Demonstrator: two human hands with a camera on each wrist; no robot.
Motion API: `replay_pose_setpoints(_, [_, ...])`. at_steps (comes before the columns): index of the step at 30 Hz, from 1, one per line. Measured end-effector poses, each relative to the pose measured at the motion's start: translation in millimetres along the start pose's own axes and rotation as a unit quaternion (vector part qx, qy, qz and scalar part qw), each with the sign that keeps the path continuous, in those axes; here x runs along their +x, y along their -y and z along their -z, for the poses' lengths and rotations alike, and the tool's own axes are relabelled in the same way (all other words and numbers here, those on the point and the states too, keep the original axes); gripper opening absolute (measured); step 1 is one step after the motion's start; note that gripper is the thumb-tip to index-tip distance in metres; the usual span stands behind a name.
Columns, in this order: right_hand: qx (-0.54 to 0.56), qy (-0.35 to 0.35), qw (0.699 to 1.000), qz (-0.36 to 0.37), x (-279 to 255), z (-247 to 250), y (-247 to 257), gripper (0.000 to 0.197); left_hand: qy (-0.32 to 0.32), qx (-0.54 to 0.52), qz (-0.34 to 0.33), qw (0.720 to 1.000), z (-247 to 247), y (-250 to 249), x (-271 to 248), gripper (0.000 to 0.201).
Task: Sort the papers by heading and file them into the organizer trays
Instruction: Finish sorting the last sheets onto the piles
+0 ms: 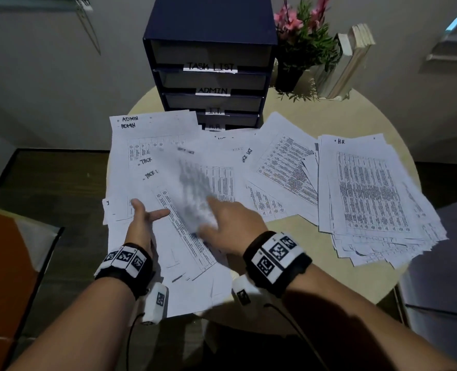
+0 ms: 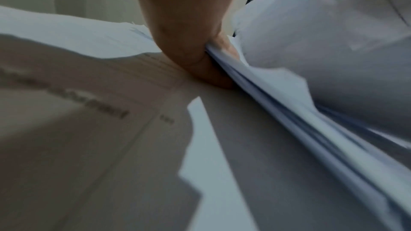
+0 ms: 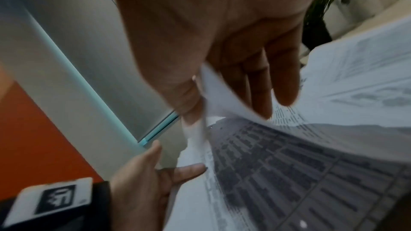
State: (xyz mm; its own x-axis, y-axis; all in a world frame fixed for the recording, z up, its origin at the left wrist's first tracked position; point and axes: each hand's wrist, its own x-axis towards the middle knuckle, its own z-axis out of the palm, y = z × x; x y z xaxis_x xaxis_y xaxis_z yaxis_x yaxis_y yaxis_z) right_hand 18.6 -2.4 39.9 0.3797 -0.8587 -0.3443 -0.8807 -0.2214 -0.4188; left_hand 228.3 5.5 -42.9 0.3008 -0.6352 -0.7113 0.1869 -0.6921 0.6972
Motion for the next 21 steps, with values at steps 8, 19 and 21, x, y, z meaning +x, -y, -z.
replay_pose_setpoints(8, [-0.071,-0.030,0.970,-0.232,40,8,-117,0.069,-0.073,0.108,-0.030,0.991,1,4,14,0.061])
replay_pose_setpoints(19, [-0.133,0.011,0.956,-0.263,75,17,-146,0.092,-0.098,0.165,-0.090,0.977,5,11,16,0.037])
replay_pose_setpoints(21, [-0.150,-0.008,0.958,-0.245,73,15,-150,0.086,-0.104,0.172,-0.093,0.975,6,12,16,0.029])
